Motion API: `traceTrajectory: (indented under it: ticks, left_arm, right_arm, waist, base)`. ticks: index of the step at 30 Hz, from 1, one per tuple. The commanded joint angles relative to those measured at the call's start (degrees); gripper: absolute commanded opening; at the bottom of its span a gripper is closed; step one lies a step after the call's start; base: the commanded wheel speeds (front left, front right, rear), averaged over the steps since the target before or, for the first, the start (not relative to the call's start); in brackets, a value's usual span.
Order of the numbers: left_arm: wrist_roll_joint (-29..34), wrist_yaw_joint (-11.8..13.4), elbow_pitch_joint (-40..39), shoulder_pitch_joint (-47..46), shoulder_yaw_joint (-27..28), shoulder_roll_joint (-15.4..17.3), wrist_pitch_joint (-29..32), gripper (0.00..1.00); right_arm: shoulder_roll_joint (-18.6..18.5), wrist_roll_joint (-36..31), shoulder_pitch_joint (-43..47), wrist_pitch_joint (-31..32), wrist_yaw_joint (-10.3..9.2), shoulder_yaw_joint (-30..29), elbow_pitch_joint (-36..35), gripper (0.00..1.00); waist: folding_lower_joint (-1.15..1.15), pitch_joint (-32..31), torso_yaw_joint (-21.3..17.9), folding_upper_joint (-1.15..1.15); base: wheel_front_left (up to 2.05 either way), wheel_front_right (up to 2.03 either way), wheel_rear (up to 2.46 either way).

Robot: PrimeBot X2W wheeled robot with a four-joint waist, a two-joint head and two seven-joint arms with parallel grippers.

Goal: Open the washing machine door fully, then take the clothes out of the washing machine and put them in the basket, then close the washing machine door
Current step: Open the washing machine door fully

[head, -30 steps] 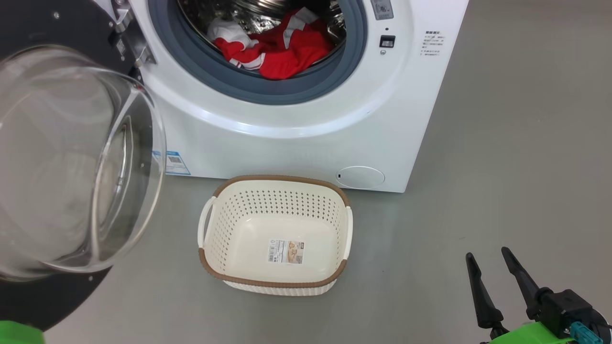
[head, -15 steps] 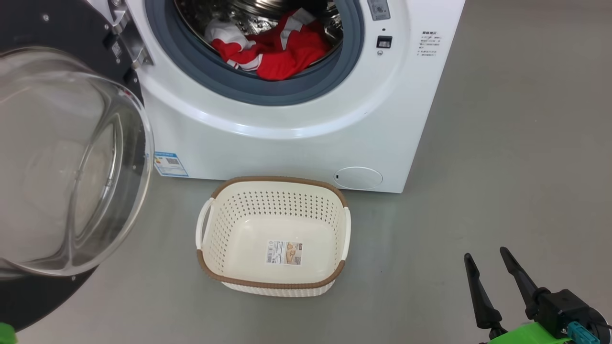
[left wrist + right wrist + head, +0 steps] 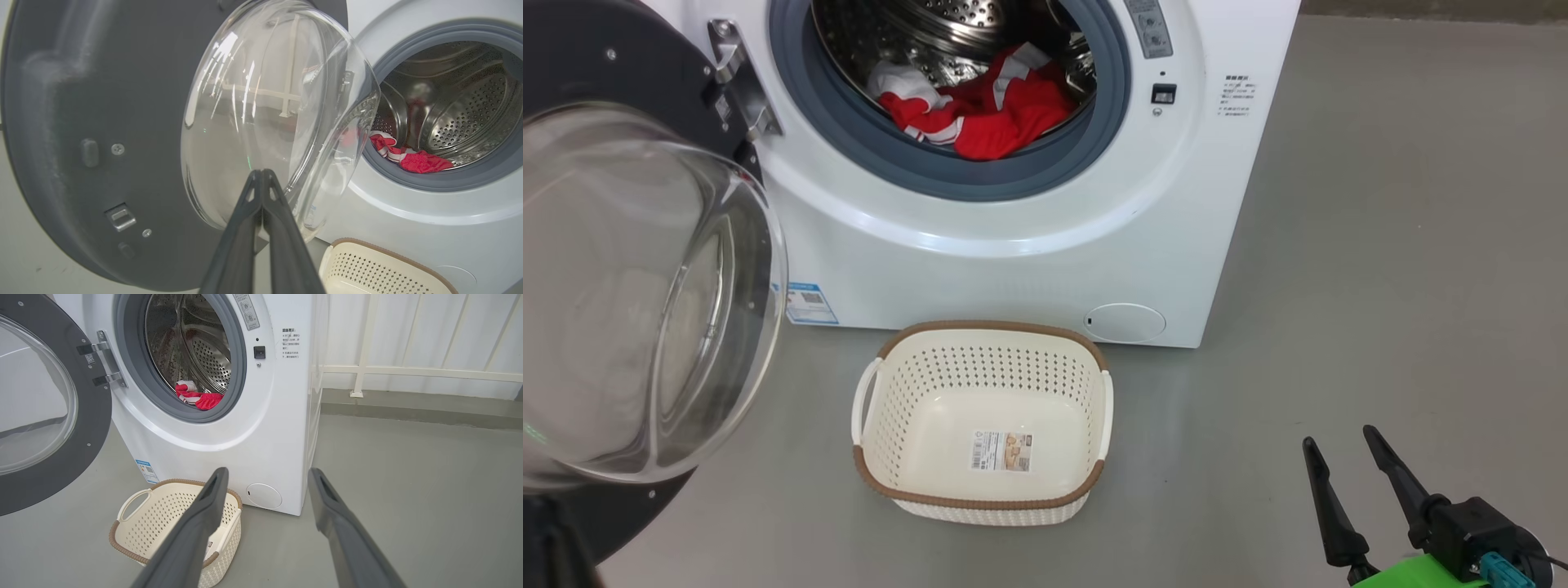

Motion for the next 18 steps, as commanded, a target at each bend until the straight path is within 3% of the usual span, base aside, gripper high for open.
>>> traceTrajectory:
  ticks: [1,7,8,10,11,13,18]
  left_arm:
    - [0.7,-0.2,-2.5,0.2,1.1,0.9,-0.5,0.00]
    - [1.8,-0.2,-9.9,5.6,-5.5,-1.4,2.1,0.00]
    - [1.8,-0.3,-10.8,6.2,-6.6,-1.6,2.6,0.04]
    - [1.9,-0.2,-12.3,7.1,-8.5,-1.8,3.7,0.41]
    - [2.0,-0.2,-12.9,7.4,-9.6,-1.9,4.1,0.53]
    - [2.1,-0.1,-14.2,7.8,-11.5,-2.0,4.6,1.00]
    - [2.0,-0.8,-15.5,7.9,-15.9,-2.2,6.4,1.00]
  right_arm:
    - [-0.8,0.7,-1.0,-0.4,0.20,1.5,-1.3,1.00]
    - [-0.8,0.9,-0.4,-0.4,0.20,1.9,-1.0,1.00]
    - [-0.8,1.0,-0.4,-0.4,0.20,1.9,-1.0,1.00]
    - [-0.8,1.1,-0.2,-0.4,0.20,2.1,-0.9,1.00]
    - [-0.8,1.2,-0.1,-0.4,0.20,2.1,-1.0,1.00]
    - [-0.8,1.4,0.1,-0.4,0.20,2.2,-1.0,1.00]
    - [-0.8,1.8,0.3,-0.4,0.20,2.4,-1.3,1.00]
  waist:
    - [0.00,-0.3,-0.2,0.00]
    - [0.00,-1.5,-1.1,0.00]
    - [0.00,-1.8,-1.3,0.00]
    - [0.00,-2.2,-1.7,0.00]
    - [0.00,-2.4,-2.0,0.00]
    - [0.00,-2.7,-2.5,0.00]
    - [0.00,-2.8,-4.3,0.00]
  base:
    - [0.00,0.00,0.00]
    - [0.00,0.00,0.00]
    - [0.00,0.00,0.00]
    - [0.00,0.00,0.00]
    - [0.00,0.00,0.00]
    - [0.00,0.00,0.00]
    - [0.00,0.00,0.00]
